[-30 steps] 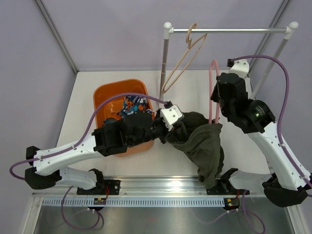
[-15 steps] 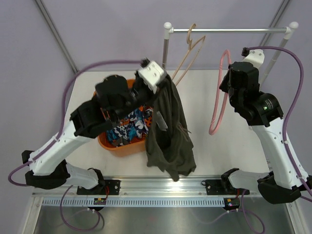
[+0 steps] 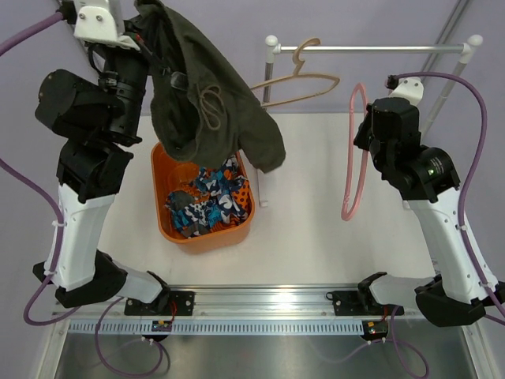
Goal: Remove the shorts from the hanger
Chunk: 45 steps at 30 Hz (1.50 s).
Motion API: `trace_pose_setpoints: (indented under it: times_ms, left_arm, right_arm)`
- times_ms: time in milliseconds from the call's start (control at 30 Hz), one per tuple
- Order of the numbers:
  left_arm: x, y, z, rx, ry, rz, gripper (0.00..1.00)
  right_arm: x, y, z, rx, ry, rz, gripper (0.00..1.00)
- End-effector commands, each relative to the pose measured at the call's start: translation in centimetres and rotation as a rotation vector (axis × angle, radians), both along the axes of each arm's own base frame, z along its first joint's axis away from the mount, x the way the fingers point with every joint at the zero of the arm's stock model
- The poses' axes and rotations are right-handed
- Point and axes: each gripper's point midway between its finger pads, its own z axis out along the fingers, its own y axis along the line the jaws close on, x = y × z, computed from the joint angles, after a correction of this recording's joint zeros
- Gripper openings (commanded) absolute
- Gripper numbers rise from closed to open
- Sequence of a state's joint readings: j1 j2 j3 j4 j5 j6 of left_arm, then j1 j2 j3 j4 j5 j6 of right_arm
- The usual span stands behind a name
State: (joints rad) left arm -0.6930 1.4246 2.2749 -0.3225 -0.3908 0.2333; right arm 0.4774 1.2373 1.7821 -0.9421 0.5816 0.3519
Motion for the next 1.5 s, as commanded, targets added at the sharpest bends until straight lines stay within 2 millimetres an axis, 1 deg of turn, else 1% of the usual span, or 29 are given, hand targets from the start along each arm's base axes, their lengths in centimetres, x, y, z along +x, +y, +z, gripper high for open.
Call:
trace_pose_setpoints:
  times_ms: [0, 33, 167, 267, 333, 367, 400, 433, 533, 567, 667, 700, 767, 800, 867, 900, 933, 1000, 1033, 1100, 1167, 1200, 1233, 1267, 1300, 1333, 1367, 1433, 1467]
  left_arm:
    - [-2.1, 3.5, 4.0, -0.137, -0.137, 0.04, 0.0]
    - [-1.6, 3.8, 3.6, -0.13, -0.128, 0.051, 0.0]
    - [-1.5, 3.4, 2.7, -0.117, -0.106, 0.008, 0.0]
    - [-1.6, 2.0, 1.8, -0.079, -0.09, -0.066, 0.0]
    - [-1.5, 1.5, 1.1, -0.075, -0.069, -0.089, 0.0]
    - [-0.9, 1.0, 0.0, -0.058, -0.044, -0.095, 0.0]
    - [-0.8, 0.8, -0.5, -0.053, -0.035, -0.098, 0.0]
    - [-0.9, 1.0, -0.7, -0.058, -0.031, -0.095, 0.0]
    - [-0.2, 0.9, -2.5, -0.052, 0.007, -0.083, 0.0]
    - [0.7, 0.7, -4.1, -0.041, 0.049, -0.067, 0.0]
    - [2.4, 0.4, -7.5, -0.052, 0.131, -0.036, 0.0]
    - [4.0, -0.2, -11.0, -0.035, 0.207, -0.012, 0.0]
    - [5.2, -0.4, -14.8, -0.085, 0.293, 0.01, 0.0]
    - [6.8, -0.2, -20.0, -0.079, 0.396, 0.072, 0.0]
    - [7.8, -0.2, -25.3, -0.208, 0.512, 0.099, 0.0]
    - [8.0, -0.4, -27.8, -0.239, 0.563, 0.092, 0.0]
    - [8.1, -0.9, -33.7, -0.291, 0.68, 0.103, 0.0]
    - [8.0, -1.5, -39.2, -0.343, 0.779, 0.104, 0.0]
    - [7.5, -1.6, -43.7, -0.39, 0.859, 0.124, 0.0]
    - [7.2, -1.4, -47.9, -0.424, 0.944, 0.152, 0.0]
    - [6.7, -1.0, -53.0, -0.47, 1.063, 0.206, 0.0]
    - [6.9, -1.7, -54.6, -0.523, 1.112, 0.174, 0.0]
    - [6.8, -1.9, -55.7, -0.552, 1.141, 0.158, 0.0]
    - [6.2, -1.8, -57.6, -0.576, 1.187, 0.15, 0.0]
    - [6.4, -2.3, -57.8, -0.646, 1.204, 0.097, 0.04]
    - [6.3, -2.4, -58.7, -0.658, 1.226, 0.084, 0.1]
    - [6.1, -2.5, -59.0, -0.665, 1.239, 0.071, 0.15]
    - [6.2, -2.3, -58.5, -0.625, 1.235, 0.067, 0.27]
    - [6.3, -2.3, -57.2, -0.614, 1.207, 0.053, 0.37]
  right_arm:
    - [0.1, -0.2, 1.7, -0.006, -0.037, 0.007, 0.0]
    - [0.1, -0.2, 1.8, -0.007, -0.039, 0.01, 0.0]
    - [0.3, -0.5, 2.1, -0.018, -0.046, 0.0, 0.0]
    - [0.3, -0.7, 2.2, -0.014, -0.055, -0.006, 0.0]
    - [0.3, -0.8, 2.3, -0.011, -0.058, -0.005, 0.0]
    - [0.3, -0.8, 2.3, -0.009, -0.059, -0.002, 0.0]
    - [0.3, -0.8, 2.4, -0.006, -0.061, -0.001, 0.0]
    - [0.3, -0.7, 2.4, -0.007, -0.059, 0.003, 0.0]
    - [0.3, -0.7, 2.2, -0.013, -0.056, 0.006, 0.0]
    - [0.3, -0.7, 2.1, -0.016, -0.054, 0.005, 0.0]
    - [0.3, -0.9, 2.1, -0.014, -0.058, 0.003, 0.0]
    - [0.2, -0.9, 2.2, -0.013, -0.061, 0.003, 0.0]
    - [0.2, -0.8, 2.3, -0.008, -0.063, 0.005, 0.0]
    - [0.3, -0.9, 2.2, -0.009, -0.061, 0.001, 0.0]
    - [0.3, -0.8, 2.4, -0.003, -0.068, 0.006, 0.0]
    - [0.4, -0.8, 2.4, -0.003, -0.07, 0.005, 0.0]
    - [0.4, -0.8, 2.5, -0.001, -0.071, 0.003, 0.0]
    - [0.5, -0.8, 2.5, -0.004, -0.071, 0.002, 0.0]
    - [0.5, -0.9, 2.5, -0.007, -0.071, 0.003, 0.0]
    - [0.6, -1.0, 2.5, -0.006, -0.072, 0.0, 0.0]
    - [0.5, -1.0, 2.5, -0.007, -0.069, 0.005, 0.0]
    - [0.4, -0.8, 2.8, 0.0, -0.075, 0.019, 0.0]
    - [0.3, -0.8, 2.8, -0.002, -0.076, 0.027, 0.0]
    - [0.2, -0.6, 2.9, 0.001, -0.079, 0.041, 0.0]
    - [0.1, -0.3, 3.1, 0.007, -0.085, 0.064, 0.0]
    - [0.0, -0.2, 3.2, 0.005, -0.086, 0.075, 0.0]
    - [0.0, -0.1, 3.2, 0.004, -0.086, 0.083, 0.0]
    - [-0.2, 0.4, 3.2, 0.003, -0.087, 0.119, 0.0]
    - [-0.1, 0.4, 3.2, -0.01, -0.086, 0.131, 0.0]
